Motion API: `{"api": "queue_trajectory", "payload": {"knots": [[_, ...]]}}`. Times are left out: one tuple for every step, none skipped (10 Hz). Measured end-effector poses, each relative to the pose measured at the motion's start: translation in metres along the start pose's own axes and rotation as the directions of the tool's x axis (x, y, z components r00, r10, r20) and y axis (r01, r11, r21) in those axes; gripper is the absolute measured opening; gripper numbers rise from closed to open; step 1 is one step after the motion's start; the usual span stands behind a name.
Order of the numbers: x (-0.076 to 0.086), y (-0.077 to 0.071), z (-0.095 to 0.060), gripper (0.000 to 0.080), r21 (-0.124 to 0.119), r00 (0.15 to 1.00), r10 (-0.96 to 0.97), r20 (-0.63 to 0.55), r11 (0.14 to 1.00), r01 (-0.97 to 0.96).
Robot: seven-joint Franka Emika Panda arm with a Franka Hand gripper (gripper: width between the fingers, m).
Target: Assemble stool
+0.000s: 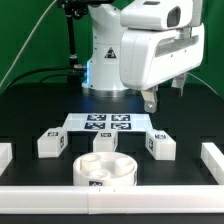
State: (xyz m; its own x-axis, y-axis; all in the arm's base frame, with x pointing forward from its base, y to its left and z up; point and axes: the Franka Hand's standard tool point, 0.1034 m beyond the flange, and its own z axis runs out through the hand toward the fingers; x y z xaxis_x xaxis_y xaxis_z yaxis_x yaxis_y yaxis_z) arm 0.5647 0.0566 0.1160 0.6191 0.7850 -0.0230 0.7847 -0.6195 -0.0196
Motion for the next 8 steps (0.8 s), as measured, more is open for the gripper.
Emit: {"api": "queue_trajectory", "payload": {"knots": [[0.0,0.0,0.0,0.065,0.0,1.0,0.0,0.0,1.0,0.0],[0.0,0.0,0.0,0.065,0.0,1.0,0.0,0.0,1.0,0.0],[0.0,0.0,0.0,0.065,0.0,1.0,0.0,0.0,1.0,0.0],[0.0,0.0,0.0,0.065,0.0,1.0,0.0,0.0,1.0,0.0],[0.0,0.0,0.0001,0.065,0.0,1.0,0.0,0.0,1.0,0.0],[0.0,0.0,0.0001,0.065,0.0,1.0,0.0,0.0,1.0,0.0],[0.0,0.0,0.0001,0.065,0.0,1.0,0.0,0.0,1.0,0.0],[-0.0042,0.0019,0.0015,0.065,0.0,1.0,-0.027,-0.001,1.0,0.027]]}}
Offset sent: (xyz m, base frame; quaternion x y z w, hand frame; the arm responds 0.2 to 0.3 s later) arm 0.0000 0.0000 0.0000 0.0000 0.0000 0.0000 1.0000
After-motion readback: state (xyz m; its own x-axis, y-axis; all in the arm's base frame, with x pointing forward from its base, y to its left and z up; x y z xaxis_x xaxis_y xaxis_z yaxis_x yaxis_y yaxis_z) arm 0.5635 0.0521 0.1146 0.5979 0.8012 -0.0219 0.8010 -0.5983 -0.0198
